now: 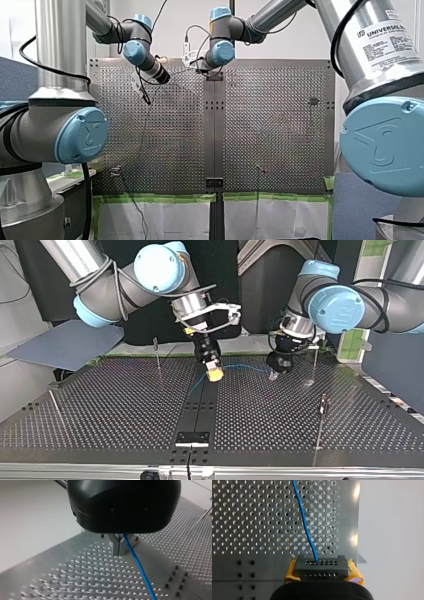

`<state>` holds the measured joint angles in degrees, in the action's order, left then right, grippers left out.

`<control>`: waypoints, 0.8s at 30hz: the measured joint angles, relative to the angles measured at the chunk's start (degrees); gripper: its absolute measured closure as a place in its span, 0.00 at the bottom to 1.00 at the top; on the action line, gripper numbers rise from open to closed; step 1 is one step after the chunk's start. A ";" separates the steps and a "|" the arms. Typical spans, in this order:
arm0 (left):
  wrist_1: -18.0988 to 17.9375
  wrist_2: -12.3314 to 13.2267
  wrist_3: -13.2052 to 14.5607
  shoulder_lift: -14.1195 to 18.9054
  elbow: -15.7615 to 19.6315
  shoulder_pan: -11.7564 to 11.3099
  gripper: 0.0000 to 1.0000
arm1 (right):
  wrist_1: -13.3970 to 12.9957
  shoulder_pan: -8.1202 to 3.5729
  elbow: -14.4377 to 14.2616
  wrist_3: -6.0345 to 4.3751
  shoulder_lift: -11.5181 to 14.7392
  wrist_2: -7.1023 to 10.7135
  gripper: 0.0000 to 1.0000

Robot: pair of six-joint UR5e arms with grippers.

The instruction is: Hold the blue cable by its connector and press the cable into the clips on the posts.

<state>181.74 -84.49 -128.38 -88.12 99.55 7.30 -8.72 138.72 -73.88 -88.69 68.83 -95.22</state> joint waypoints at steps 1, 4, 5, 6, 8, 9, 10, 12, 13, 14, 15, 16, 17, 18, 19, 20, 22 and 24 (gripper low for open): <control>0.24 -0.41 0.22 0.41 0.03 -0.07 1.00 | -0.16 0.00 0.00 -0.07 -0.04 0.52 1.00; 1.29 -1.75 1.05 1.74 0.09 -0.37 1.00 | -0.44 0.04 0.15 -0.27 -0.45 1.87 1.00; 1.85 -2.35 1.51 2.34 0.09 -0.53 1.00 | -0.47 0.04 0.24 -0.32 -0.67 2.29 1.00; 2.26 -2.81 1.85 2.80 0.09 -0.65 1.00 | -0.49 0.03 0.34 -0.38 -0.90 2.75 1.00; 3.07 -3.66 2.42 3.66 0.09 -0.90 1.00 | -0.50 0.04 0.52 -0.51 -1.34 3.79 1.00; 3.63 -4.24 2.72 4.23 0.09 -1.06 1.00 | -0.51 0.04 0.60 -0.61 -1.45 4.24 1.00; 4.01 -4.65 2.95 4.64 0.09 -1.19 1.00 | -0.50 0.05 0.75 -0.76 -1.55 4.88 1.00; 4.80 -5.55 3.44 5.55 0.10 -1.51 1.00 | -0.48 0.05 1.04 -0.96 -1.63 5.66 1.00; 5.09 -5.92 3.60 5.91 0.14 -1.65 1.00 | -0.47 0.06 1.22 -1.04 -1.66 5.98 1.00; 5.38 -6.44 3.78 6.42 0.27 -1.84 1.00 | -0.45 0.08 1.49 -1.16 -1.68 6.32 1.00; 5.52 -6.86 3.88 6.85 0.42 -1.98 1.00 | -0.45 0.09 1.70 -1.26 -1.68 6.49 1.00; 5.58 -7.30 3.95 7.30 0.63 -2.14 1.00 | -0.41 0.08 1.99 -1.46 -1.69 6.65 1.00; 5.51 -7.95 3.99 7.93 1.01 -2.40 1.00 | -0.37 0.08 2.26 -1.62 -1.69 6.74 1.00; 5.33 -8.46 4.01 8.39 1.33 -2.60 1.00 | -0.29 0.09 2.54 -1.76 -1.69 6.81 1.00; 5.12 -8.96 4.04 8.76 1.62 -2.77 1.00 | -0.15 0.09 2.90 -1.90 -1.69 6.88 1.00; 4.88 -9.63 4.08 9.13 1.94 -3.00 1.00 | -0.02 0.10 3.17 -1.97 -1.70 6.91 1.00; 4.65 -10.61 4.24 9.44 2.28 -3.37 1.00 | 0.25 0.13 3.78 -2.10 -1.71 6.96 1.00; 4.40 -11.72 4.41 9.60 2.50 -3.82 1.00 | 0.40 0.19 4.28 -2.17 -1.71 7.07 1.00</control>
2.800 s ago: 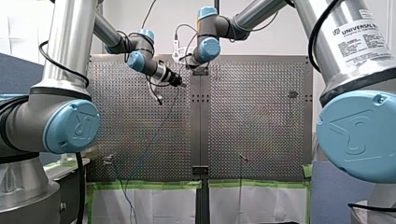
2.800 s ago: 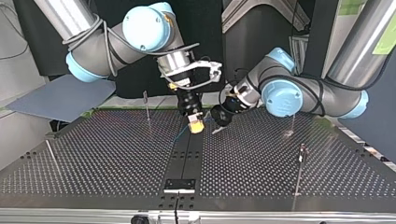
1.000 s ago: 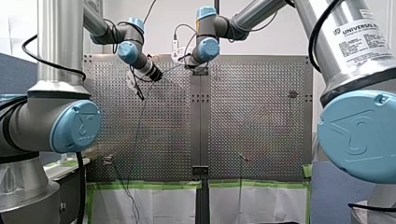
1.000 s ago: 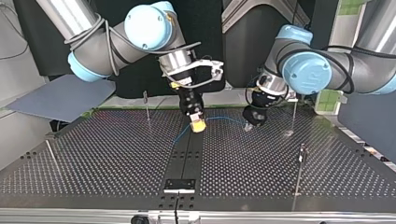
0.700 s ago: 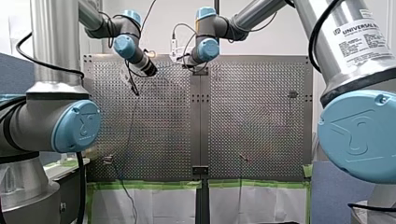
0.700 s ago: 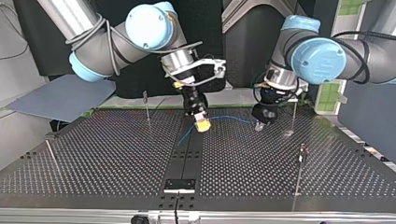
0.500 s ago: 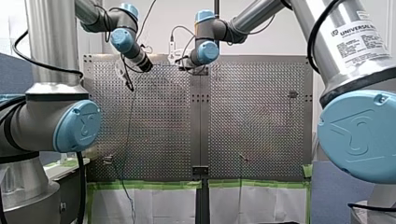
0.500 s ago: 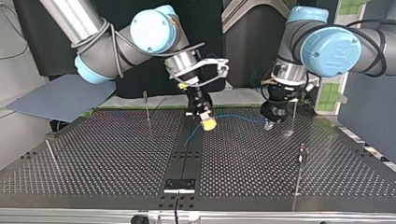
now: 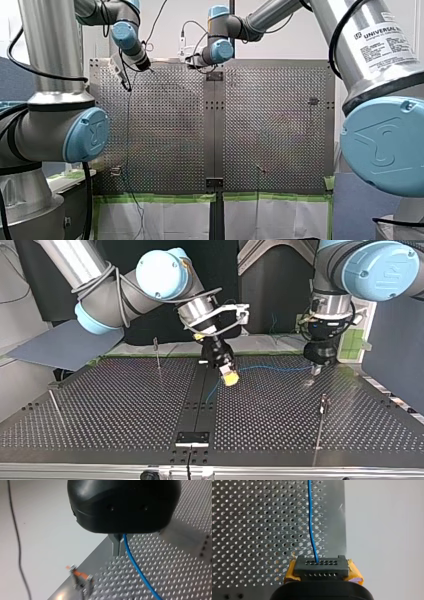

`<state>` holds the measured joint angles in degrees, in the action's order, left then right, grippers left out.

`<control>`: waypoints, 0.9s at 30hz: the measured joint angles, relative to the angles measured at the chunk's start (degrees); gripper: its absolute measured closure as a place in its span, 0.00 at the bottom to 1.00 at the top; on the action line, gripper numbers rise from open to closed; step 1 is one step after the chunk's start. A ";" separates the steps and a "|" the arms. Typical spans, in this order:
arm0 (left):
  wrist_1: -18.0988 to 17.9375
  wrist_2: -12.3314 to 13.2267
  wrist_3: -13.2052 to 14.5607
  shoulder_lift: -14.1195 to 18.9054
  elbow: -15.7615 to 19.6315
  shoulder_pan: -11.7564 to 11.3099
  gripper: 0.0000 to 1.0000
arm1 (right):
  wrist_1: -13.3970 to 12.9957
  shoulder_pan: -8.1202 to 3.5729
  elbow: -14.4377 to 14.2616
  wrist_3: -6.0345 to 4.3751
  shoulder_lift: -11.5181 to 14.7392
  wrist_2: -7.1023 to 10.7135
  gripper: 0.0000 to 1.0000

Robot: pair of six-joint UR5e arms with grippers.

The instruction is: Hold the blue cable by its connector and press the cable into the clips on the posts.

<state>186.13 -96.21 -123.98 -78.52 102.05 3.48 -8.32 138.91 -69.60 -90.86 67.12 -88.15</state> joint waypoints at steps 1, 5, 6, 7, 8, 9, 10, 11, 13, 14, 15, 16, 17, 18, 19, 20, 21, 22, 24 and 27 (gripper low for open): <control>-0.14 -0.46 0.04 0.03 0.05 -0.20 1.00 | 0.05 0.05 0.30 -0.08 0.00 0.07 1.00; -1.26 -2.46 0.04 0.07 0.13 -1.18 1.00 | 0.14 0.29 1.30 -0.39 0.00 0.32 1.00; -1.56 -2.87 -0.01 0.07 0.13 -1.39 1.00 | 0.17 0.36 1.52 -0.43 0.00 0.40 1.00; -1.89 -3.30 -0.12 0.07 0.13 -1.62 1.00 | 0.21 0.46 1.78 -0.48 -0.01 0.50 1.00; -2.41 -3.90 -0.32 0.05 0.13 -1.91 1.00 | 0.25 0.53 1.96 -0.53 -0.01 0.55 1.00; -2.86 -4.36 -0.45 0.00 0.14 -2.13 1.00 | 0.30 0.58 2.13 -0.58 -0.03 0.60 1.00; -3.31 -4.83 -0.57 -0.09 0.14 -2.33 1.00 | 0.36 0.62 2.31 -0.66 -0.05 0.63 1.00; -3.91 -5.34 -0.73 -0.28 0.13 -2.59 1.00 | 0.40 0.63 2.41 -0.73 -0.07 0.65 1.00; -4.87 -5.55 -0.99 -0.52 0.11 -2.97 1.00 | 0.43 0.63 2.59 -0.88 -0.10 0.67 1.00; -5.46 -5.43 -1.18 -0.63 0.09 -3.22 1.00 | 0.43 0.63 2.64 -0.96 -0.11 0.68 1.00; -5.91 -5.23 -1.32 -0.72 0.07 -3.40 1.00 | 0.43 0.62 2.69 -1.03 -0.13 0.68 1.00; -6.39 -4.96 -1.49 -0.82 0.06 -3.58 1.00 | 0.42 0.62 2.76 -1.12 -0.15 0.68 1.00; -6.99 -4.54 -1.76 -1.02 0.01 -3.81 1.00 | 0.41 0.63 2.82 -1.19 -0.16 0.68 1.00; -7.39 -4.20 -1.97 -1.22 -0.07 -3.98 1.00 | 0.41 0.62 2.89 -1.25 -0.17 0.69 1.00; -7.80 -3.85 -2.16 -1.47 -0.19 -4.16 1.00 | 0.40 0.63 3.01 -1.34 -0.21 0.69 1.00; -8.38 -3.34 -2.34 -1.87 -0.44 -4.38 1.00 | 0.40 0.64 3.12 -1.42 -0.26 0.69 1.00; -8.75 -2.92 -2.45 -2.23 -0.66 -4.53 1.00 | 0.40 0.66 3.25 -1.49 -0.32 0.69 1.00; -9.04 -2.52 -2.52 -2.61 -0.87 -4.65 1.00 | 0.41 0.68 3.42 -1.57 -0.43 0.69 1.00; -9.49 -1.84 -2.61 -3.25 -1.19 -4.83 1.00 | 0.47 0.71 3.68 -1.64 -0.75 0.69 1.00; -9.77 -1.34 -2.67 -3.71 -1.45 -4.96 1.00 | 0.65 0.77 4.04 -1.69 -1.58 0.69 1.00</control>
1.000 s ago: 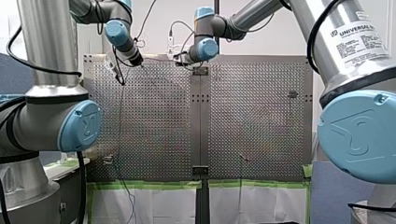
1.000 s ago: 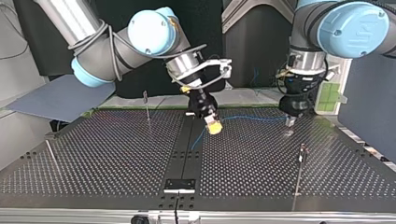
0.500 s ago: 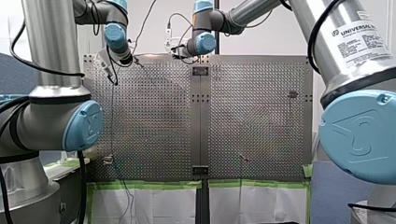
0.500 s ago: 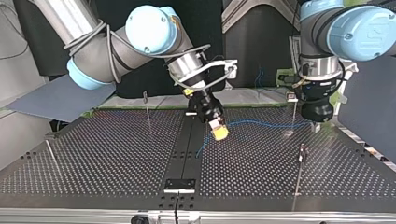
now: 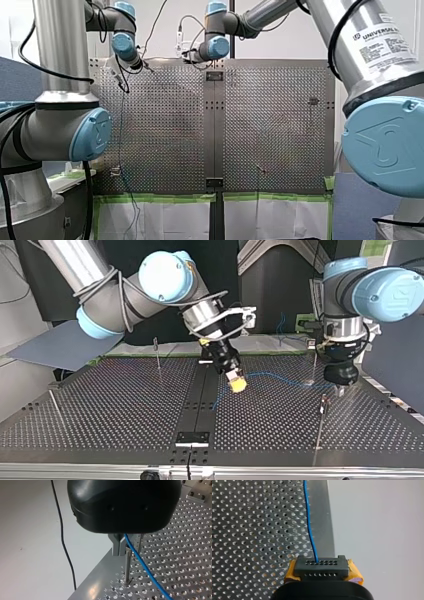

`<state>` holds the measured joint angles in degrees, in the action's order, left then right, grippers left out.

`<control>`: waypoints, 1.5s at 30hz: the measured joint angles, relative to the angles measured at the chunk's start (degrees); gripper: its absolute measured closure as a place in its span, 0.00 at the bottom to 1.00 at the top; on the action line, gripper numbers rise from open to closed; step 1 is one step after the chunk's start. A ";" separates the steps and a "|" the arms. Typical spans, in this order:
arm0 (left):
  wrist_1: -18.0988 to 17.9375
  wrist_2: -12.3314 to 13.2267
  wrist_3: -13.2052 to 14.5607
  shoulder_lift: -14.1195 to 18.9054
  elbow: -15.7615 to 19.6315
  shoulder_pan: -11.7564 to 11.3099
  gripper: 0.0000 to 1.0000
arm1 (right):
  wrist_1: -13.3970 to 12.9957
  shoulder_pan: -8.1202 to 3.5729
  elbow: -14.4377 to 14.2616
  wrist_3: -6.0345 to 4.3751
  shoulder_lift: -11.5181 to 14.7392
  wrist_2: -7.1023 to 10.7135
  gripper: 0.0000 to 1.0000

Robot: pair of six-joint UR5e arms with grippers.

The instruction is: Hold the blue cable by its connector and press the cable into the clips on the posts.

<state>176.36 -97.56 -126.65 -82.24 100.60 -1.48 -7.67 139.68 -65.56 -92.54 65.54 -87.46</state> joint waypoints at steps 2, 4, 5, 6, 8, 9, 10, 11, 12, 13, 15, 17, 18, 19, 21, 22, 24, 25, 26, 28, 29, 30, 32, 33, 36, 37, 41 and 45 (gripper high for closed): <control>-0.33 0.30 -0.12 -0.53 -0.28 -0.47 1.00 | 0.03 0.07 0.13 -0.01 -0.52 -0.01 1.00; -0.54 0.48 -0.17 -0.97 -0.44 -1.03 1.00 | 0.03 0.10 0.19 -0.02 -0.78 -0.04 1.00; -0.67 0.64 -0.18 -1.20 -0.50 -1.37 1.00 | 0.03 0.10 0.22 -0.02 -0.83 -0.05 1.00; -0.80 0.81 -0.19 -1.34 -0.54 -1.60 1.00 | 0.03 0.10 0.26 -0.03 -0.89 -0.05 1.00; -1.22 1.30 -0.25 -1.58 -0.65 -2.05 1.00 | 0.02 0.10 0.35 -0.05 -0.98 -0.09 1.00; -1.45 1.52 -0.27 -1.65 -0.69 -2.23 1.00 | 0.02 0.10 0.39 -0.07 -1.02 -0.11 1.00; -1.69 1.70 -0.31 -1.70 -0.72 -2.41 1.00 | 0.02 0.10 0.42 -0.08 -1.06 -0.13 1.00; -2.01 1.89 -0.35 -1.74 -0.75 -2.66 1.00 | 0.02 0.09 0.43 -0.09 -1.09 -0.14 1.00; -2.27 2.03 -0.39 -1.77 -0.77 -2.85 1.00 | 0.02 0.06 0.44 -0.09 -1.11 -0.15 1.00; -2.53 2.17 -0.44 -1.81 -0.79 -3.03 1.00 | 0.02 0.00 0.44 -0.10 -1.16 -0.16 1.00; -3.06 2.58 -0.63 -2.02 -0.87 -3.44 1.00 | 0.02 -0.11 0.44 -0.10 -1.22 -0.18 1.00; -3.28 3.22 -0.74 -2.54 -1.16 -3.79 1.00 | 0.02 -0.21 0.45 -0.11 -1.25 -0.18 1.00; -3.27 3.56 -0.74 -2.88 -1.34 -3.91 1.00 | 0.02 -0.25 0.45 -0.11 -1.27 -0.18 1.00; -3.27 3.84 -0.72 -3.25 -1.50 -4.03 1.00 | 0.01 -0.29 0.45 -0.11 -1.29 -0.20 1.00; -3.38 4.30 -0.67 -3.92 -1.80 -4.31 1.00 | 0.02 -0.36 0.45 -0.11 -1.30 -0.23 1.00; -3.48 4.47 -0.66 -4.10 -1.90 -4.43 1.00 | 0.02 -0.41 0.45 -0.11 -1.30 -0.24 1.00; -3.85 4.86 -0.70 -4.34 -2.14 -4.77 1.00 | 0.02 -0.48 0.46 -0.11 -1.31 -0.25 1.00; -4.05 5.02 -0.72 -4.40 -2.23 -4.92 1.00 | 0.02 -0.54 0.46 -0.11 -1.31 -0.26 1.00; -4.30 5.19 -0.75 -4.46 -2.33 -5.13 1.00 | 0.02 -0.58 0.46 -0.11 -1.31 -0.27 1.00; -4.68 5.35 -0.82 -4.52 -2.50 -5.47 1.00 | 0.01 -0.66 0.46 -0.11 -1.32 -0.34 1.00; -4.90 5.43 -0.89 -4.60 -2.65 -5.70 1.00 | -0.01 -0.70 0.46 -0.11 -1.32 -0.39 1.00; -5.02 5.50 -0.95 -4.71 -2.81 -5.86 1.00 | -0.02 -0.74 0.46 -0.11 -1.32 -0.42 1.00; -5.07 5.76 -1.04 -5.08 -3.24 -6.15 1.00 | -0.07 -0.81 0.46 -0.11 -1.33 -0.49 1.00; -5.02 5.99 -1.08 -5.44 -3.55 -6.31 1.00 | -0.08 -0.82 0.46 -0.11 -1.34 -0.51 1.00; -4.93 6.47 -1.12 -6.44 -4.05 -6.61 1.00 | -0.13 -0.84 0.46 -0.11 -1.34 -0.54 1.00; -4.93 6.57 -1.13 -6.63 -4.13 -6.68 1.00 | -0.14 -0.84 0.47 -0.10 -1.34 -0.54 1.00; -5.02 7.04 -1.18 -7.04 -4.27 -7.01 1.00 | -0.15 -0.91 0.46 -0.10 -1.34 -0.53 1.00; -5.46 8.24 -1.72 -7.34 -4.37 -7.38 1.00 | -0.14 -1.12 0.46 -0.10 -1.34 -0.64 1.00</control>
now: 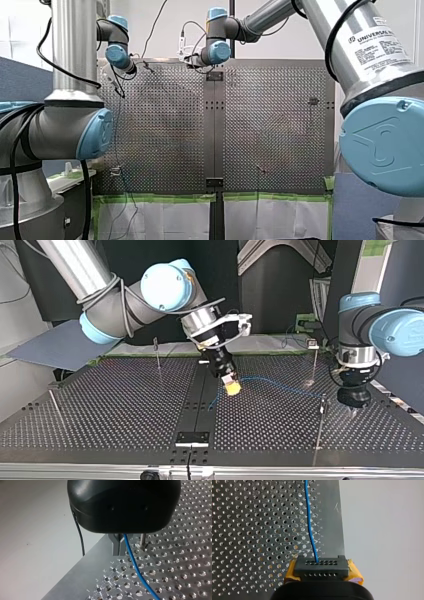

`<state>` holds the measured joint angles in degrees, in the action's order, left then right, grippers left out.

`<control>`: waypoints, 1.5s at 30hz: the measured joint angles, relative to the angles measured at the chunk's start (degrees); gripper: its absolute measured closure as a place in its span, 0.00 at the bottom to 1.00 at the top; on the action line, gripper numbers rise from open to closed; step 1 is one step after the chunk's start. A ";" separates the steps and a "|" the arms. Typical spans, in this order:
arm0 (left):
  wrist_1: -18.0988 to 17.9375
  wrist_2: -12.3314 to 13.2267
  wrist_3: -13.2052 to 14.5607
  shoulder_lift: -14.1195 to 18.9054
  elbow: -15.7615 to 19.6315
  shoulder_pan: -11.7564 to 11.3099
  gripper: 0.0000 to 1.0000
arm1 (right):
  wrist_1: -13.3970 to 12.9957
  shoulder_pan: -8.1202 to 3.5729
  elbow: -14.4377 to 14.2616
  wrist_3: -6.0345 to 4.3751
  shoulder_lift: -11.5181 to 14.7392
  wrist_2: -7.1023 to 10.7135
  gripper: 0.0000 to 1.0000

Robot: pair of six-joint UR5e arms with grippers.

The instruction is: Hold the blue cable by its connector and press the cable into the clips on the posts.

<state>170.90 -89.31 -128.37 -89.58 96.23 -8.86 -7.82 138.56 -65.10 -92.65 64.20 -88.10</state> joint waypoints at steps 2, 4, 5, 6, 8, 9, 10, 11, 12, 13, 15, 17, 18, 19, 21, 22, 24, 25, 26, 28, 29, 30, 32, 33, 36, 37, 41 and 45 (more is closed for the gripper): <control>-0.26 0.78 -0.22 -0.38 -0.19 -0.10 1.00 | -0.01 -0.18 0.00 0.00 -0.03 -0.08 1.00; -0.37 1.37 -0.31 -0.72 -0.35 -0.16 1.00 | -0.01 -0.32 0.00 0.00 -0.05 -0.12 1.00; -0.41 1.68 -0.34 -0.93 -0.44 -0.19 1.00 | -0.01 -0.37 0.00 0.00 -0.05 -0.14 1.00; -0.44 1.88 -0.35 -1.07 -0.50 -0.22 1.00 | -0.02 -0.42 0.00 0.00 -0.06 -0.20 1.00; -0.45 2.32 -0.38 -1.49 -0.66 -0.24 1.00 | -0.02 -0.53 0.00 0.00 -0.15 -0.43 1.00; -0.46 2.48 -0.38 -1.70 -0.77 -0.24 1.00 | -0.01 -0.58 0.01 0.00 -0.20 -0.55 1.00; -0.46 2.61 -0.39 -1.94 -0.87 -0.24 1.00 | 0.01 -0.66 0.00 0.00 -0.28 -0.68 1.00; -0.48 2.78 -0.43 -2.27 -0.97 -0.25 1.00 | 0.03 -0.70 0.00 0.00 -0.35 -0.78 1.00; -0.51 2.90 -0.49 -2.49 -1.04 -0.28 1.00 | 0.04 -0.74 0.00 0.00 -0.42 -0.87 1.00; -0.57 3.03 -0.59 -2.65 -1.09 -0.31 1.00 | 0.05 -0.79 0.01 0.00 -0.50 -1.00 1.00; -0.88 3.25 -1.00 -2.87 -1.14 -0.44 1.00 | 0.06 -0.87 0.00 0.00 -0.65 -1.22 1.00; -1.50 3.46 -1.64 -2.99 -1.16 -0.61 1.00 | 0.07 -1.00 0.00 0.00 -0.94 -1.52 1.00; -1.84 3.62 -1.99 -3.01 -1.20 -0.71 1.00 | 0.07 -1.07 0.00 0.01 -1.10 -1.67 1.00; -2.17 3.84 -2.37 -3.03 -1.26 -0.83 1.00 | 0.05 -1.18 0.00 0.02 -1.35 -1.84 1.00; -2.70 4.35 -3.18 -3.06 -1.51 -1.09 1.00 | 0.00 -1.38 0.00 0.04 -1.68 -2.03 1.00; -2.86 4.51 -3.46 -3.06 -1.65 -1.18 1.00 | -0.04 -1.53 0.00 0.04 -1.84 -2.12 1.00; -3.10 4.78 -3.91 -3.07 -2.04 -1.38 1.00 | -0.15 -1.79 0.03 0.05 -1.97 -2.19 1.00; -3.16 4.88 -4.06 -3.07 -2.22 -1.46 1.00 | -0.23 -1.96 0.08 0.06 -2.03 -2.22 1.00; -3.22 4.98 -4.25 -3.08 -2.41 -1.56 1.00 | -0.27 -2.08 0.15 0.06 -2.06 -2.23 1.00; -3.35 5.08 -4.60 -3.25 -2.63 -1.70 1.00 | -0.37 -2.35 0.40 0.04 -2.08 -2.26 1.00; -3.38 5.13 -4.77 -3.51 -2.82 -1.77 1.00 | -0.40 -2.46 0.52 0.03 -2.08 -2.26 1.00; -3.35 5.17 -4.83 -3.79 -3.01 -1.82 1.00 | -0.41 -2.56 0.66 0.02 -2.10 -2.24 1.00; -3.17 5.30 -4.76 -4.60 -3.40 -1.88 1.00 | -0.41 -2.79 1.12 0.02 -2.15 -2.15 1.00; -3.12 5.37 -4.69 -4.90 -3.51 -1.91 1.00 | -0.41 -2.86 1.30 0.04 -2.16 -2.11 1.00; -3.06 5.50 -4.51 -5.45 -3.70 -2.00 1.00 | -0.41 -3.10 1.73 0.12 -2.17 -1.98 1.00; -3.07 5.53 -4.48 -5.54 -3.74 -2.05 1.00 | -0.41 -3.21 1.81 0.13 -2.17 -1.95 1.00; -3.10 5.60 -4.44 -5.66 -4.02 -2.31 1.00 | -0.44 -3.58 1.91 0.16 -2.18 -1.90 1.00; -3.11 5.64 -4.43 -5.68 -4.12 -2.48 1.00 | -0.56 -4.13 1.93 0.07 -2.26 -1.84 1.00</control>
<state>167.80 -83.68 -132.80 -95.26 92.11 -11.34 -8.38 134.44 -63.17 -92.58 61.94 -89.94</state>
